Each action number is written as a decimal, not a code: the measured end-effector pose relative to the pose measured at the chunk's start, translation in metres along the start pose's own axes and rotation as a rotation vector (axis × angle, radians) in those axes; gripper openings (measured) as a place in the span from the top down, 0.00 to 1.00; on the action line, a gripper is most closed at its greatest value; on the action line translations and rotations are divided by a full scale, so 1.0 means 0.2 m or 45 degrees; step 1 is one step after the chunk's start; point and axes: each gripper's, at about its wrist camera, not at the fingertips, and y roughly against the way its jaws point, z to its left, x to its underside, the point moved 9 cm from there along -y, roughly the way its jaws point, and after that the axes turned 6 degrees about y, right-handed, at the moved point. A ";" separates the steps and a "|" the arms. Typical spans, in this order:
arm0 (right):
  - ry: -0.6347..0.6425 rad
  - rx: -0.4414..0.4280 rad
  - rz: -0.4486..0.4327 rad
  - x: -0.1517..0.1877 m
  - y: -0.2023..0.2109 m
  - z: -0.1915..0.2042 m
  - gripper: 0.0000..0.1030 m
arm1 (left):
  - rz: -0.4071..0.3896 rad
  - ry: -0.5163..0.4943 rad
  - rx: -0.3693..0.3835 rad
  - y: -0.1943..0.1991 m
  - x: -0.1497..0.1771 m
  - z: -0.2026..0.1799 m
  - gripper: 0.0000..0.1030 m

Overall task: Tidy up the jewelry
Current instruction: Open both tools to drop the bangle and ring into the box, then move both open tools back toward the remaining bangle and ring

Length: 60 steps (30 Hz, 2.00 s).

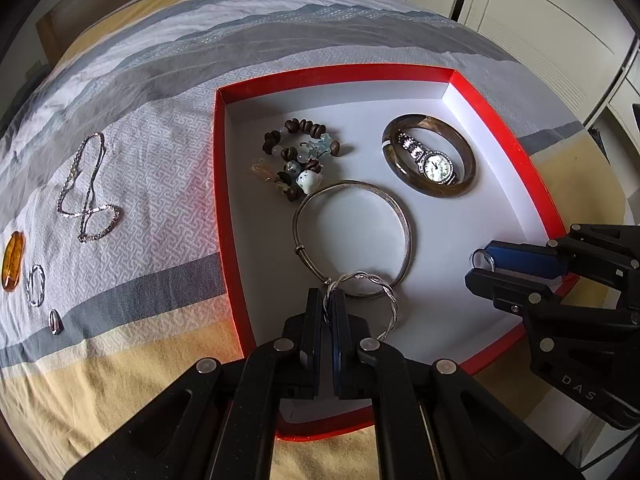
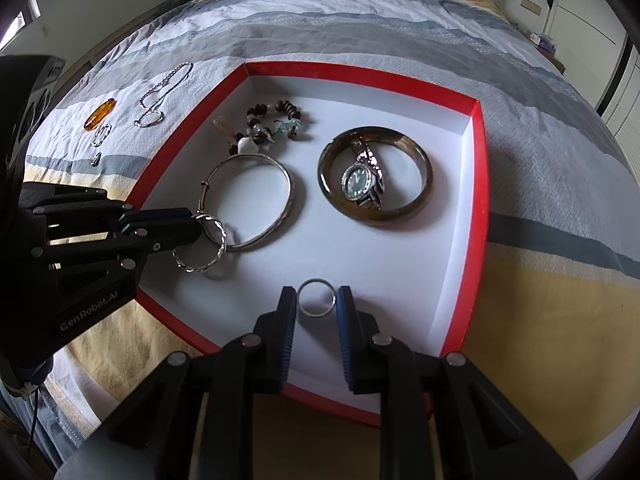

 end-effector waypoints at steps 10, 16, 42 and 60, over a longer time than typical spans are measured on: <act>-0.012 0.037 0.016 0.00 0.00 0.00 0.80 | 0.020 0.052 0.030 -0.01 0.00 0.06 0.94; -0.062 0.060 0.037 0.02 0.02 -0.04 0.80 | 0.039 0.063 0.038 -0.01 -0.01 0.07 0.94; -0.094 0.123 -0.192 -0.07 0.60 0.21 0.74 | -0.263 0.103 -0.002 0.80 0.12 0.31 0.62; 0.030 0.123 -0.328 -0.15 0.93 0.74 0.74 | -0.454 0.328 -0.168 1.38 0.54 1.04 0.58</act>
